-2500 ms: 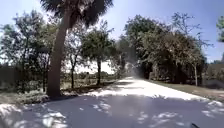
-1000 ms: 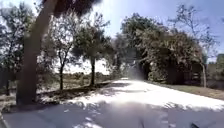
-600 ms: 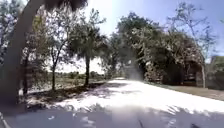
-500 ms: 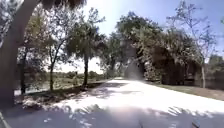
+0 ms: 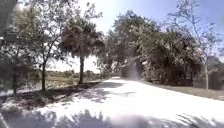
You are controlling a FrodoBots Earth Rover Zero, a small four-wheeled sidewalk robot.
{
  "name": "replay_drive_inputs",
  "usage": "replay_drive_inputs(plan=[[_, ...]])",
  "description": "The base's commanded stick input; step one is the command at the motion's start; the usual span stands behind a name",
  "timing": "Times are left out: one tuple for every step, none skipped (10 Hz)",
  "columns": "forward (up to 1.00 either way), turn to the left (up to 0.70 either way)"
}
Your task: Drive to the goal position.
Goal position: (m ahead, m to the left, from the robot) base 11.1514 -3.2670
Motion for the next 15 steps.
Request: replay_drive_inputs(plan=[[0.7, 0.0], [0.7, 0.0], [0.7, 0.0], [0.7, 0.0], [0.7, 0.0], [0.7, 0.0], [0.7, 0.0], [0.7, 0.0], [0.7, 0.0], [0.7, 0.0], [0.7, 0.0], [0.7, 0.0], [0.7, 0.0], [0.7, 0.0], [0.7, 0.0]])
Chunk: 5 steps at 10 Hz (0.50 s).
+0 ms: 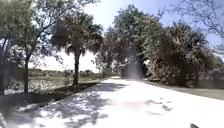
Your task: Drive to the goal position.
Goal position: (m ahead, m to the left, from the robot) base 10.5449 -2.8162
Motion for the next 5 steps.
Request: replay_drive_inputs(plan=[[0.7, 0.0], [0.7, 0.0], [0.7, 0.0], [0.7, 0.0], [0.7, 0.0]])
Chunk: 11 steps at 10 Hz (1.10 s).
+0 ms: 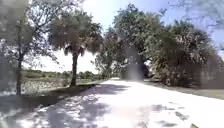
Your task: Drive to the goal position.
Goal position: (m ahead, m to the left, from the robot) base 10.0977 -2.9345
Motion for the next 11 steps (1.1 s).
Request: replay_drive_inputs(plan=[[0.7, 0.0], [0.7, 0.0], [0.7, 0.0], [0.7, 0.0], [0.7, 0.0], [0.7, 0.0], [0.7, 0.0], [0.7, 0.0], [0.7, 0.0], [0.7, 0.0], [0.7, 0.0]])
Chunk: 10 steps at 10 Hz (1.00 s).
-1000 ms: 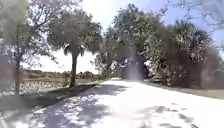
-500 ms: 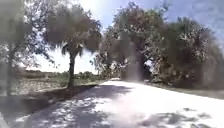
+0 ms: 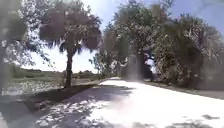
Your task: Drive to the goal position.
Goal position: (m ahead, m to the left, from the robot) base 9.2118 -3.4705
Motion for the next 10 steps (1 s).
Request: replay_drive_inputs(plan=[[0.7, 0.0], [0.7, 0.0], [0.7, 0.0], [0.7, 0.0], [0.7, 0.0], [0.7, 0.0], [0.7, 0.0], [0.7, 0.0], [0.7, 0.0], [0.7, 0.0]])
